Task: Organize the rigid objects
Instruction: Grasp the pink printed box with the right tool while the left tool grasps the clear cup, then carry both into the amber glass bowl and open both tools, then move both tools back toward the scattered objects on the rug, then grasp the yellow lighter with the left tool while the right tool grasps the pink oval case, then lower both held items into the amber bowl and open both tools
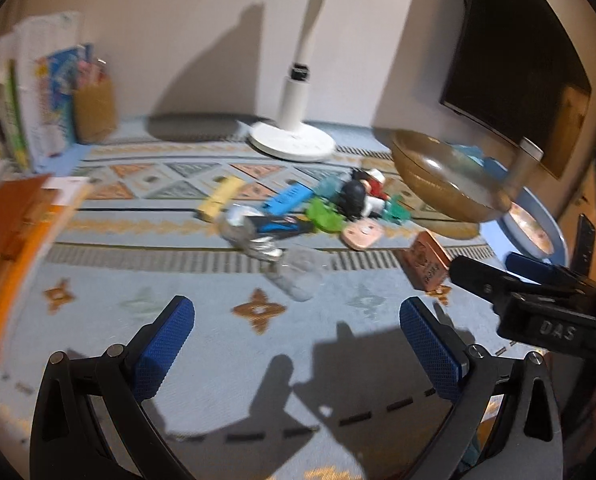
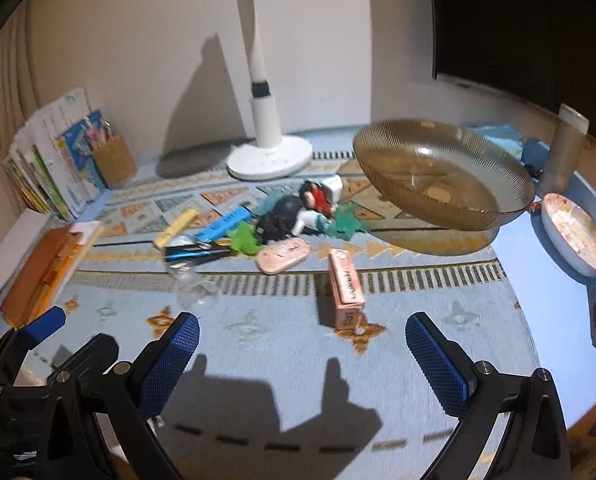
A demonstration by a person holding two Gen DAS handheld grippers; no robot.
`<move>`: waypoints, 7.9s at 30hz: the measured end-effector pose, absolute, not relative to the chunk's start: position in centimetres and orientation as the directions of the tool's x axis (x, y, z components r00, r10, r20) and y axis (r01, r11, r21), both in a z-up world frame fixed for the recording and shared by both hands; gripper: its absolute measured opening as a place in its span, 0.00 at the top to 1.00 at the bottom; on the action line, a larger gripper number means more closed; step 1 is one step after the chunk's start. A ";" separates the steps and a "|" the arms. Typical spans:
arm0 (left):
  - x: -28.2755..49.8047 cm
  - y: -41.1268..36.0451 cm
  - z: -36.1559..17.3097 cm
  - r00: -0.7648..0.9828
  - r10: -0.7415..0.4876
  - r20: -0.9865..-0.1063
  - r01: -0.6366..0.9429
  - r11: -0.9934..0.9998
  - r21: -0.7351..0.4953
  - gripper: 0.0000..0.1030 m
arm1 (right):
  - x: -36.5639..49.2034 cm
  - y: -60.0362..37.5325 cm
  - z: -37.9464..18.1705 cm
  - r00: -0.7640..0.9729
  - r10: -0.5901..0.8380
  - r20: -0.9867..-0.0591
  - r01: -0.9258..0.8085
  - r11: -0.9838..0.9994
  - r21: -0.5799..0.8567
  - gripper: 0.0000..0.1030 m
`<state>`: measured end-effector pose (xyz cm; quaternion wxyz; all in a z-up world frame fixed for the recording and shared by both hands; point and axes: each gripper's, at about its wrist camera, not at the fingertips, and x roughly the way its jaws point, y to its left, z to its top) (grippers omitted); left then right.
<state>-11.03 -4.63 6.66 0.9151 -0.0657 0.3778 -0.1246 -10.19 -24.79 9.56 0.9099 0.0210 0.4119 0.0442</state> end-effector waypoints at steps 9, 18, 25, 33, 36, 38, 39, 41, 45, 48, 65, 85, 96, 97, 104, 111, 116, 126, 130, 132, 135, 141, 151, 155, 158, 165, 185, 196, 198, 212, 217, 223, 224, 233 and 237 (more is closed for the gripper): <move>-4.5 -7.3 3.6 0.655 -0.152 -0.740 0.175 0.983 -0.047 0.01 | -2.5 -25.7 5.9 0.543 0.131 -0.829 -0.081 0.991 0.104 0.02; -2.8 -9.0 2.0 0.649 -0.093 -0.755 0.171 0.985 0.026 0.01 | 0.2 -24.5 4.3 0.513 0.107 -0.852 -0.080 0.994 0.077 0.06; -3.1 -8.4 1.6 0.615 -0.167 -0.770 0.191 0.980 -0.060 0.23 | -1.6 -29.5 3.9 0.498 0.261 -0.827 -0.097 0.964 0.246 0.06; -4.0 -6.3 1.4 0.580 -0.204 -0.789 0.174 0.977 -0.125 0.41 | -1.5 -28.7 2.9 0.478 0.252 -0.842 -0.113 0.968 0.226 0.36; -4.1 -4.3 1.5 0.585 -0.167 -0.794 0.115 0.986 -0.122 0.41 | -1.8 -29.0 2.8 0.484 0.236 -0.843 -0.107 0.972 0.210 0.45; -4.1 -2.7 1.4 0.582 -0.151 -0.799 0.075 0.988 -0.133 0.41 | -2.2 -29.5 3.0 0.493 0.243 -0.835 -0.100 0.970 0.223 0.50; -4.1 -2.2 1.5 0.578 -0.163 -0.800 0.071 0.986 -0.150 0.41 | -2.4 -29.8 3.1 0.501 0.241 -0.832 -0.093 0.970 0.225 0.53; -4.4 -1.9 1.5 0.569 -0.202 -0.797 0.093 0.979 -0.181 0.41 | -2.7 -30.5 3.4 0.519 0.225 -0.825 -0.071 0.973 0.221 0.56; -5.4 -3.8 2.1 0.550 -0.315 -0.773 0.224 0.948 -0.226 0.41 | -2.9 -31.5 3.9 0.533 0.241 -0.811 -0.052 0.966 0.253 0.56; -5.7 -5.3 2.1 0.530 -0.351 -0.772 0.284 0.931 -0.228 0.40 | -3.0 -32.4 4.2 0.547 0.238 -0.803 -0.031 0.964 0.264 0.56; -3.8 -9.0 1.1 0.520 -0.353 -0.778 0.270 0.932 -0.242 0.37 | -4.1 -31.9 3.5 0.517 0.220 -0.827 -0.107 0.976 0.192 0.15; -5.9 -9.4 8.4 0.642 -0.447 -0.623 0.363 0.893 -0.268 0.62 | -6.3 -31.6 11.1 0.681 0.173 -0.711 -0.153 0.984 0.093 0.61; 1.1 -20.9 15.0 0.553 -0.627 -0.549 0.587 0.761 -0.276 0.62 | -4.9 -43.2 19.6 0.789 -0.032 -0.614 0.125 0.986 0.109 0.61; 1.6 -21.6 14.7 0.539 -0.633 -0.555 0.592 0.754 -0.285 0.62 | -4.3 -43.7 19.3 0.779 -0.029 -0.626 0.131 0.984 0.118 0.61; 4.5 -27.0 10.3 0.469 -0.599 -0.649 0.593 0.758 -0.272 0.62 | 0.2 -44.5 13.4 0.622 0.017 -0.783 0.120 0.986 0.117 0.61; 5.7 -26.0 10.4 0.542 -0.569 -0.618 0.527 0.803 -0.278 0.14 | 0.8 -45.9 12.0 0.603 -0.080 -0.794 0.216 0.974 0.066 0.42; 4.6 -22.1 11.9 0.589 -0.569 -0.574 0.489 0.816 -0.307 0.14 | -1.1 -47.2 13.8 0.641 -0.129 -0.757 0.266 0.962 0.061 0.39; -1.9 -13.7 15.6 0.690 -0.527 -0.497 0.445 0.850 -0.283 0.14 | -4.6 -43.1 16.7 0.686 -0.001 -0.728 0.184 0.968 0.172 0.37; -5.4 -9.0 17.3 0.765 -0.463 -0.447 0.396 0.886 -0.242 0.14 | -6.2 -39.2 17.9 0.709 0.049 -0.703 0.109 0.978 0.178 0.22; -6.8 -6.4 17.7 0.794 -0.434 -0.425 0.364 0.900 -0.238 0.14 | -6.9 -37.1 18.3 0.723 0.071 -0.687 0.074 0.981 0.179 0.16; -8.3 -2.3 17.5 0.826 -0.375 -0.420 0.292 0.923 -0.250 0.13 | -7.5 -34.0 18.2 0.724 0.095 -0.683 0.018 0.988 0.157 0.16; -8.2 3.5 14.5 0.826 -0.318 -0.467 0.198 0.937 -0.287 0.09 | -7.3 -28.8 15.9 0.668 0.148 -0.729 -0.065 0.988 0.142 0.16; 0.8 4.1 4.5 0.626 -0.295 -0.721 0.268 0.951 -0.157 0.10 | -4.5 -24.3 8.6 0.523 0.193 -0.831 -0.108 0.981 0.160 0.17; 5.0 3.1 1.9 0.547 -0.319 -0.774 0.315 0.935 -0.163 0.26 | -3.0 -24.7 5.8 0.475 0.167 -0.864 -0.046 0.985 0.165 0.19; 7.2 2.6 1.0 0.510 -0.350 -0.785 0.345 0.920 -0.186 0.29 | -1.8 -25.9 4.3 0.446 0.156 -0.881 0.019 0.983 0.183 0.19; 9.8 1.4 -0.1 0.450 -0.386 -0.805 0.407 0.891 -0.200 0.41 | -0.2 -26.7 3.3 0.445 0.095 -0.891 0.115 0.980 0.162 0.19; 9.4 0.5 -0.1 0.500 -0.295 -0.814 0.430 0.900 -0.062 0.56 | 0.2 -26.1 2.9 0.536 -0.011 -0.844 0.115 0.992 0.060 0.62; 8.5 -0.3 0.0 0.506 -0.280 -0.815 0.425 0.904 -0.047 0.58 | 1.3 -26.4 2.5 0.524 -0.008 -0.852 0.064 0.997 0.031 0.36; 8.5 -0.8 0.0 0.523 -0.265 -0.810 0.418 0.908 -0.027 0.65 | 1.7 -25.7 2.4 0.538 -0.050 -0.842 0.058 0.998 -0.022 0.48; 2.1 3.8 2.7 0.541 -0.446 -0.713 0.271 0.895 -0.354 0.80 | -2.6 -23.0 4.0 0.455 0.372 -0.809 -0.170 0.928 0.331 0.66; -1.3 3.4 5.6 0.588 -0.451 -0.672 0.289 0.893 -0.346 0.80 | -4.4 -23.0 6.2 0.481 0.428 -0.765 -0.198 0.903 0.381 0.66; -3.9 0.5 11.3 0.641 -0.505 -0.578 0.373 0.863 -0.340 0.80 | -7.1 -25.5 11.4 0.592 0.419 -0.688 -0.206 0.904 0.374 0.66; -4.2 -0.1 12.4 0.653 -0.512 -0.558 0.390 0.859 -0.332 0.80 | -7.4 -26.0 12.1 0.610 0.413 -0.677 -0.203 0.907 0.370 0.66; -4.7 -7.7 20.6 0.699 -0.601 -0.387 0.513 0.799 -0.315 0.80 | -11.0 -36.5 22.0 0.850 0.132 -0.511 -0.001 0.969 0.249 0.66; -2.7 -12.6 21.5 0.675 -0.639 -0.368 0.541 0.769 -0.342 0.80 | -11.7 -41.7 24.8 0.893 -0.044 -0.448 0.146 0.970 0.195 0.66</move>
